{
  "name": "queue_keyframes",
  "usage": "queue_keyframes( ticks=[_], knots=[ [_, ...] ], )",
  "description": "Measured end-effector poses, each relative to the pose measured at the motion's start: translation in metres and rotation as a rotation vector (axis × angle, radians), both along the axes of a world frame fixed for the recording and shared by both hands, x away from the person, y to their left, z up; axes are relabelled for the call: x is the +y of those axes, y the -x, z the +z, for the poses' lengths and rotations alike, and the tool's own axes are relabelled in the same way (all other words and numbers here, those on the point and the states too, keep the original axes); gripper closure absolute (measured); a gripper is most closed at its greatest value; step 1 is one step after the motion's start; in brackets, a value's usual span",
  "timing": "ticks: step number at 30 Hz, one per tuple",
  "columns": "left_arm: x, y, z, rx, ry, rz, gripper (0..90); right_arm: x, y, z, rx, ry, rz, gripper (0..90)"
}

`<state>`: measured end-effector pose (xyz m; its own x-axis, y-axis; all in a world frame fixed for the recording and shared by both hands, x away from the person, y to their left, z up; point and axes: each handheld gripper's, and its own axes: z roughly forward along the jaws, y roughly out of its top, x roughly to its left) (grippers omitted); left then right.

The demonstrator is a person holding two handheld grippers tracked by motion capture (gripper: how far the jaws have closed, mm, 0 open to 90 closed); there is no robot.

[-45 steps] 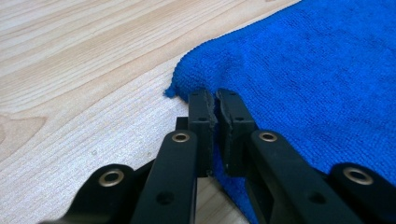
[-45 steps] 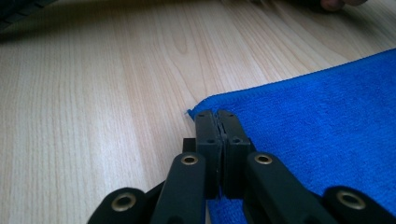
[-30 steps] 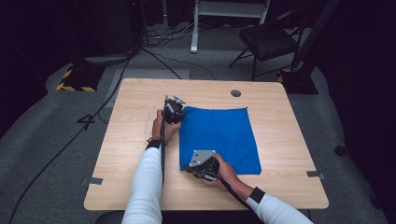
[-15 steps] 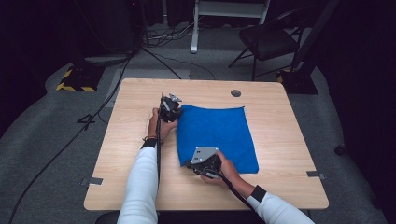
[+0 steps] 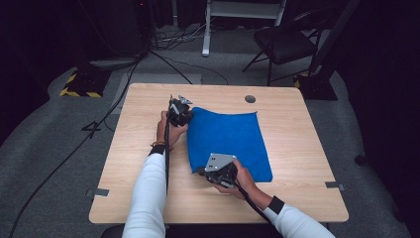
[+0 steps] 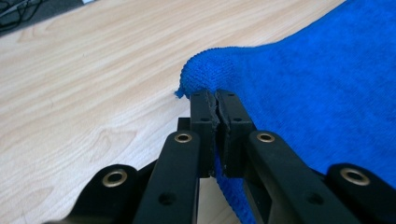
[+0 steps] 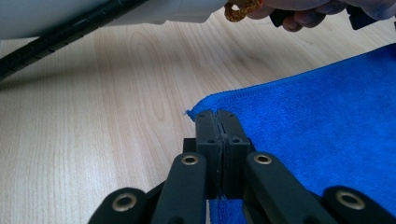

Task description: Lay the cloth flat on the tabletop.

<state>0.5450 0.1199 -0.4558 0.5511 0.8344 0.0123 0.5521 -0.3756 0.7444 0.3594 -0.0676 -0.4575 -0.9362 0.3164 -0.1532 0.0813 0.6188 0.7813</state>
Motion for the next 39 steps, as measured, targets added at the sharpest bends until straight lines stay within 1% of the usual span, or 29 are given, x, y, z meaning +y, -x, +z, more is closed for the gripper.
queue_keyframes(
  ticks=[1, 5, 8, 10, 12, 14, 17, 19, 21, 22, 24, 29, 31, 32, 39],
  knots=[
    [-0.002, 0.0, 0.002, -0.004, -0.007, -0.005, 86.0, -0.001, 0.0, 0.001, -0.002, -0.003, -0.003, 89.0],
    [-0.009, -0.001, 0.007, -0.015, -0.006, 0.001, 85.7, -0.007, 0.0, 0.005, -0.01, -0.017, -0.014, 89.0],
    [-0.014, -0.002, 0.008, -0.02, -0.005, -0.005, 85.8, -0.015, 0.0, 0.011, -0.014, -0.038, -0.028, 89.1],
    [-0.018, -0.003, 0.009, -0.023, -0.015, -0.014, 85.8, -0.021, -0.001, 0.014, -0.015, -0.048, -0.035, 89.0],
    [-0.022, -0.003, 0.01, -0.028, -0.02, -0.015, 85.8, -0.025, 0.0, 0.016, -0.018, -0.048, -0.046, 89.0],
    [-0.026, -0.003, 0.012, -0.031, -0.014, -0.02, 85.8, -0.031, 0.0, 0.017, -0.021, -0.048, -0.052, 89.0],
    [-0.033, -0.003, 0.014, -0.038, -0.025, -0.032, 85.8, -0.043, -0.001, 0.019, -0.026, -0.056, -0.075, 89.0],
    [-0.038, -0.003, 0.016, -0.038, -0.018, -0.041, 85.8, -0.05, -0.001, 0.019, -0.025, -0.057, -0.087, 89.0],
    [-0.042, -0.003, 0.017, -0.046, -0.025, -0.048, 85.8, -0.056, -0.001, 0.019, -0.025, -0.054, -0.097, 89.0],
    [-0.045, -0.003, 0.017, -0.047, -0.016, -0.049, 85.8, -0.059, -0.001, 0.019, -0.025, -0.052, -0.101, 89.0],
    [-0.049, -0.003, 0.018, -0.051, -0.016, -0.057, 85.8, -0.065, -0.001, 0.02, -0.029, -0.052, -0.109, 89.0],
    [-0.059, -0.003, 0.021, -0.058, -0.008, -0.073, 85.6, -0.081, 0.0, 0.022, -0.03, -0.062, -0.131, 89.0],
    [-0.065, -0.003, 0.022, -0.06, -0.014, -0.083, 85.5, -0.087, 0.001, 0.02, -0.027, -0.056, -0.14, 89.1],
    [-0.067, -0.003, 0.022, -0.061, -0.01, -0.082, 85.4, -0.089, 0.001, 0.02, -0.028, -0.054, -0.144, 89.0],
    [-0.085, -0.005, 0.026, -0.071, -0.016, -0.112, 85.4, -0.108, 0.006, 0.018, -0.023, -0.059, -0.169, 89.0]
  ],
)
